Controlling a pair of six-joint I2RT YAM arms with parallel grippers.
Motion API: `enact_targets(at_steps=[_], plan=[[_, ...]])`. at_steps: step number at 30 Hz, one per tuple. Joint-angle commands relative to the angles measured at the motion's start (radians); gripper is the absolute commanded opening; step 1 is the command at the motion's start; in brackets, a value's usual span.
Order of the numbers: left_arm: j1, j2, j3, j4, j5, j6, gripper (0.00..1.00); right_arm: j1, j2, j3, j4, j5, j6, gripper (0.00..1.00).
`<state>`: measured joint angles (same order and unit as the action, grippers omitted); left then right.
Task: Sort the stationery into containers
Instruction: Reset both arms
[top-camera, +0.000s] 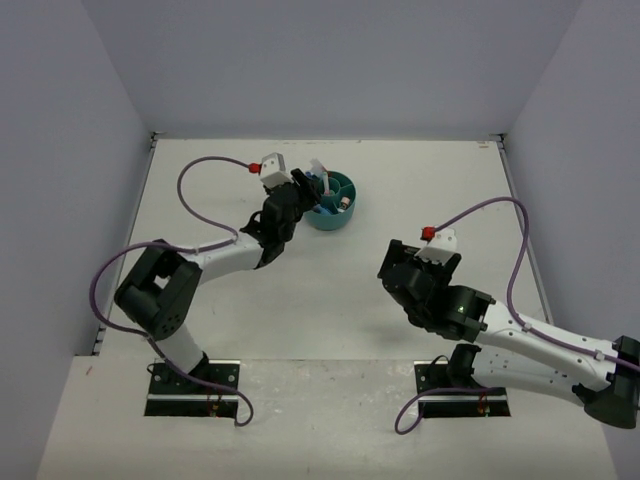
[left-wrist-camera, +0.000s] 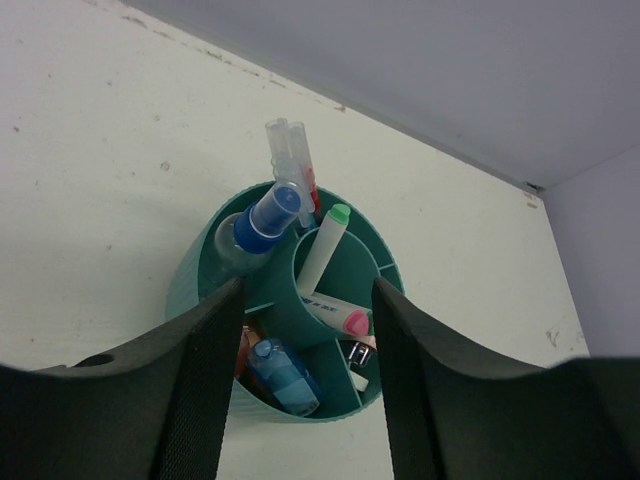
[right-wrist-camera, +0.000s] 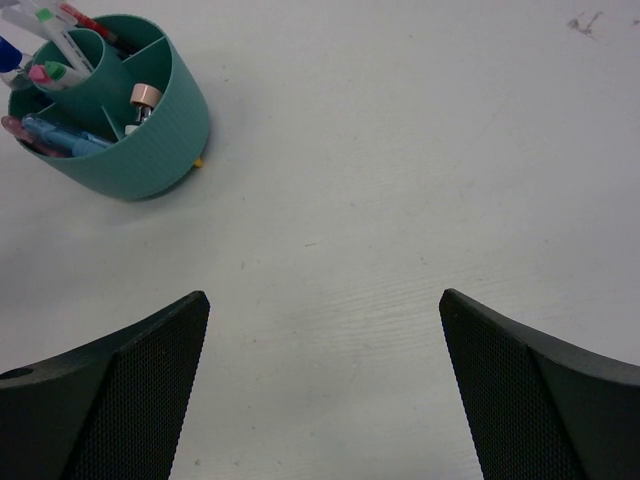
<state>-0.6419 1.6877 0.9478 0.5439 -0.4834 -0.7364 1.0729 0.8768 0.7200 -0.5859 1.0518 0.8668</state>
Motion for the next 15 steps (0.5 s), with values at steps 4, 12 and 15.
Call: enact_targets(at_steps=[4,12,15], plan=[[-0.012,-0.360,-0.010,-0.295,-0.054,0.111,0.89,-0.001,-0.022,0.019,0.101,-0.031,-0.119,0.99],[-0.010,-0.751,-0.031,-0.926,-0.151,0.135,1.00,-0.001,-0.052,0.135,0.016,-0.113,-0.220,0.99],[-0.012,-0.856,-0.031,-1.081,-0.186,0.160,1.00,0.000,-0.093,0.145,-0.004,-0.096,-0.270,0.99]])
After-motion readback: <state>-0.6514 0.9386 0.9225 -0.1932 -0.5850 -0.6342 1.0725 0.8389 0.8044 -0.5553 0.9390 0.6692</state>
